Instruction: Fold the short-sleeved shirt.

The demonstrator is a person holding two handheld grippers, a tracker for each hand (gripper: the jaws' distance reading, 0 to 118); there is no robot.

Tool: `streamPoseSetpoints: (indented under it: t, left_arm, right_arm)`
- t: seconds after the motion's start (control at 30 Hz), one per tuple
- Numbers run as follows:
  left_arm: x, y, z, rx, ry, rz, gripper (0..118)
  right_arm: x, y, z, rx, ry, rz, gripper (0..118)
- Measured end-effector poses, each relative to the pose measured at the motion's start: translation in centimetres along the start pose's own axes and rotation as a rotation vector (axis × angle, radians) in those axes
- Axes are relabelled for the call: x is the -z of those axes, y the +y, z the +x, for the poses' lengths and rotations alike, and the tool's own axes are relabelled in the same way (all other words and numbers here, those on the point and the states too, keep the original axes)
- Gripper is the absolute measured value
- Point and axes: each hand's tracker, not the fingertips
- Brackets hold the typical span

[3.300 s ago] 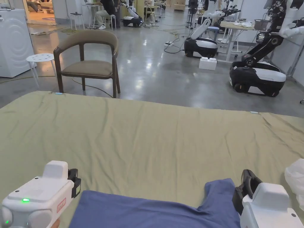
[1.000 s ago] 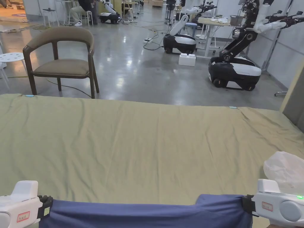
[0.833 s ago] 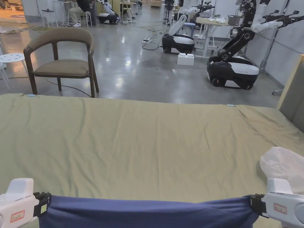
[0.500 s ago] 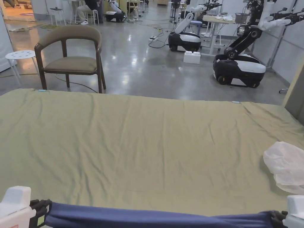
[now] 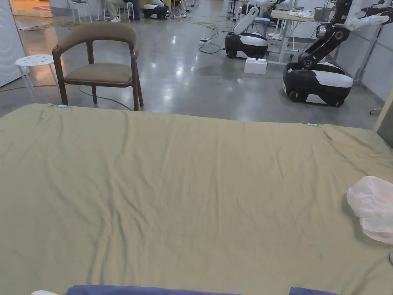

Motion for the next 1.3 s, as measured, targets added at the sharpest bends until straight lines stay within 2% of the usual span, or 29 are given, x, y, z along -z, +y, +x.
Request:
streamPoseSetpoints:
  t: [0.13, 0.2, 0.27, 0.3, 0.37, 0.47, 0.57, 0.73, 0.83, 0.93, 1.03, 1.1, 1.13, 1.17, 1.23, 1.27, 1.3]
  left_arm:
    - [1.2, -0.3, 0.4, 0.006, 0.02, -0.026, 5]
    - [1.2, -0.1, 0.6, 0.015, 0.039, -0.023, 18]
    - [0.8, 0.1, 0.3, 0.003, 0.048, 0.005, 37]
    - [0.4, 0.3, 0.0, -0.021, 0.04, 0.037, 43]
    - [-0.3, 0.8, -0.4, -0.065, 0.015, 0.099, 50]
    - [-2.5, 2.2, 0.5, -0.097, -0.001, 0.205, 50]
    - [-3.6, 3.9, 1.4, -0.11, 0.012, 0.305, 50]
    - [-5.1, 7.3, 3.9, -0.096, 0.057, 0.481, 50]
    - [-6.3, 9.1, 5.6, -0.085, 0.106, 0.597, 50]
    - [-7.9, 10.5, 7.3, -0.062, 0.137, 0.711, 49]
    - [-8.9, 11.6, 8.0, -0.071, 0.192, 0.786, 48]
    - [-9.7, 12.0, 8.4, -0.085, 0.21, 0.836, 44]
    - [-9.9, 12.2, 8.3, -0.086, 0.207, 0.858, 40]
    - [-10.2, 12.3, 8.4, -0.087, 0.207, 0.873, 29]
    - [-10.7, 12.5, 8.6, -0.086, 0.22, 0.893, 5]
    - [-10.7, 12.5, 8.5, -0.087, 0.236, 0.901, 0]
    - [-10.8, 12.5, 8.6, -0.088, 0.242, 0.901, 0]
  right_arm:
    - [1.6, -0.6, 0.0, 0.02, 0.003, -0.008, 2]
    - [1.8, -0.8, 0.1, 0.027, 0.014, -0.002, 20]
    - [1.2, -0.5, 0.1, 0.051, 0.003, -0.016, 48]
    - [0.5, -0.2, 0.3, 0.055, -0.015, -0.015, 57]
    - [-1.1, 0.3, 0.6, 0.073, -0.039, 0.016, 60]
    - [-4.3, 1.5, 0.5, 0.135, -0.047, 0.126, 61]
    - [-6.6, 3.1, -0.5, 0.117, -0.106, 0.272, 62]
    - [-8.3, 6.8, -2.6, 0.227, -0.047, 0.533, 62]
    - [-9.3, 9.1, -5.2, 0.227, -0.057, 0.72, 62]
    - [-10.6, 11.1, -7.8, 0.229, -0.124, 0.891, 61]
    - [-11.4, 12.8, -9.4, 0.234, -0.106, 0.975, 59]
    - [-11.7, 13.5, -10.0, 0.248, -0.094, 0.997, 40]
    - [-11.7, 13.8, -10.4, 0.251, -0.101, 0.999, 23]
    - [-11.7, 14.1, -10.6, 0.248, -0.107, 0.998, 6]
    - [-11.5, 14.1, -10.8, 0.254, -0.097, 1.015, 4]
    - [-11.4, 14.2, -10.8, 0.253, -0.07, 1.018, 2]
    - [-11.4, 14.2, -10.8, 0.25, -0.057, 1.014, 2]
